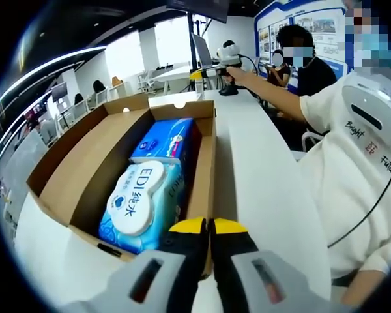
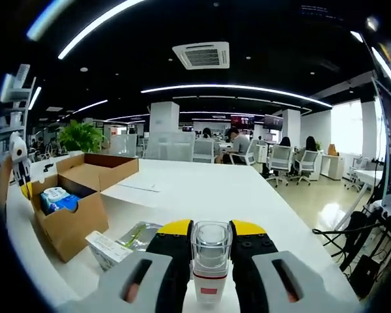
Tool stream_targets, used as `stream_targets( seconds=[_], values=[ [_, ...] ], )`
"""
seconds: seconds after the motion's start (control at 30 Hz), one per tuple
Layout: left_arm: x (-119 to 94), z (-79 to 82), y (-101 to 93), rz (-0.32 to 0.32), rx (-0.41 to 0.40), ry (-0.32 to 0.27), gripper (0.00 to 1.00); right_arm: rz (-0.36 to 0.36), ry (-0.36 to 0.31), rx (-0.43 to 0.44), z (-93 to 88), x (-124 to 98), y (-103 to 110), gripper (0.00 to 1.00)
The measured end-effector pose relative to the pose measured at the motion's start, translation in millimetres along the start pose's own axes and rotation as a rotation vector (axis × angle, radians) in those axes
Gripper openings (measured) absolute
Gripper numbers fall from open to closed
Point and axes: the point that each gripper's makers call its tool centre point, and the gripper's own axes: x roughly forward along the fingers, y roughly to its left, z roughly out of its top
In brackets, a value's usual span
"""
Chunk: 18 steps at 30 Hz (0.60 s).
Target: Operate the shoe box by opening the lid, removing the specified soft item, and placing it in the target area until the item is outside and the box remains undamaged.
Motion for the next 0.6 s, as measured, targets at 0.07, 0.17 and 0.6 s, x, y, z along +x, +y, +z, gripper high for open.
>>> stream_targets(
  seconds=[0.07, 0.17, 0.6],
  values=[
    [0, 0.4, 0.1, 0.002, 0.000, -0.005, 0.03, 0.002, 0.009, 0.000, -2.7, 1, -1, 0.21],
    [0, 1.1, 0.3, -0.001, -0.001, -0.014, 0.02, -0.001, 0.019, 0.008, -7.6, 0, -6, 0.21],
    [-1, 1.7, 0.4, 0.000, -0.001, -0.021, 0.03, 0.012, 0.022, -0.007, -10.4, 4, -5, 0.21]
  ],
)
